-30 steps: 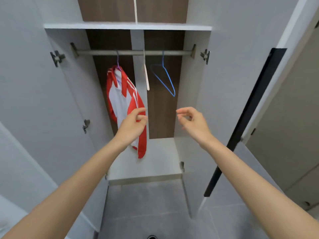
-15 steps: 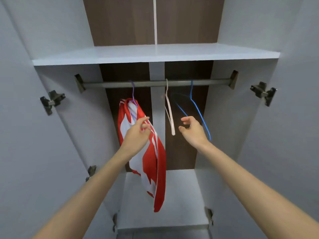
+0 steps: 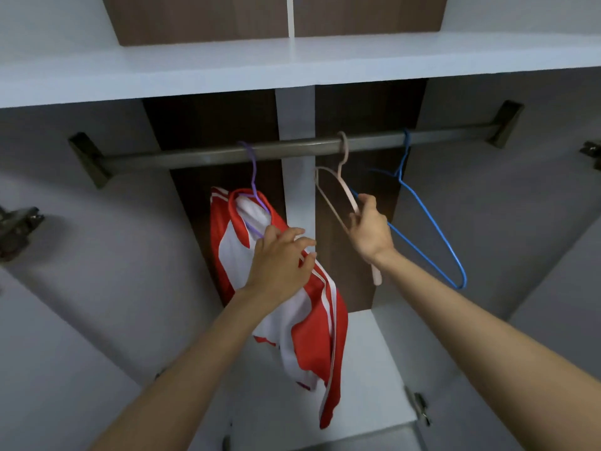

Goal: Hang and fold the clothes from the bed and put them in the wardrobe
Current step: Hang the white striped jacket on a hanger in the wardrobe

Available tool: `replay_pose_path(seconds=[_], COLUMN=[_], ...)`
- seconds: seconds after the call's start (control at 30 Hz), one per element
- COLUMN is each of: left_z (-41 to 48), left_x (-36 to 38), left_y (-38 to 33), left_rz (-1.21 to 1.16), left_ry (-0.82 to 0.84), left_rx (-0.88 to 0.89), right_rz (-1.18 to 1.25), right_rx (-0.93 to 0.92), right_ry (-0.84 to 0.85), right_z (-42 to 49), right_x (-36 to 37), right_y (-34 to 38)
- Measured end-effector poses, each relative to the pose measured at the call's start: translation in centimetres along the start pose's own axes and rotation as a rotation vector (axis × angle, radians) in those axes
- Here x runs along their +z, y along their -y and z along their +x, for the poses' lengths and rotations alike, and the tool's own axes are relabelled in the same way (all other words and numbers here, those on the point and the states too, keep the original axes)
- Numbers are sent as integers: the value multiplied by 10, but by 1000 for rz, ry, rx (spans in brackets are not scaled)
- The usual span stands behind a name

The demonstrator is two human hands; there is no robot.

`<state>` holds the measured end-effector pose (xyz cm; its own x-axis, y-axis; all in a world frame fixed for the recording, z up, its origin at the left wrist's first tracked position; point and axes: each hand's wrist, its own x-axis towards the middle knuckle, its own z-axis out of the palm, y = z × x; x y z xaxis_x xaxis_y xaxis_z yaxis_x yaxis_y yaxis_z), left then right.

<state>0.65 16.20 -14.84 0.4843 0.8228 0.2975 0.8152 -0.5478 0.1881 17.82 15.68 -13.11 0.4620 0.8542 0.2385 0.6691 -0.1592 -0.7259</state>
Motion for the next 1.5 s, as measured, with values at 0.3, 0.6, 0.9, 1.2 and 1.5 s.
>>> replay_pose_path(seconds=[0.3,0.6,0.9,1.2,1.5], left_z=[17,-11,-162,-280,-351], left_x=[-3,-25,5,10,28], left_y=[-7,-96,-202,-263,-380], left_rz=[-96,-396,-388,-605,-686], left_ry=[-52,-127,59,159,508], left_rx=[-15,141,349,452,691], right_rz=[66,123,409,471,249], right_rx=[-156,-87,185,378,376], right_ry=[-252,-175,103,106,-195], right_z=[0,-113,-313,-478,-583], right_x=[-35,-139,-231,-297,-323], right_y=[3,-37,-114,-185,-209])
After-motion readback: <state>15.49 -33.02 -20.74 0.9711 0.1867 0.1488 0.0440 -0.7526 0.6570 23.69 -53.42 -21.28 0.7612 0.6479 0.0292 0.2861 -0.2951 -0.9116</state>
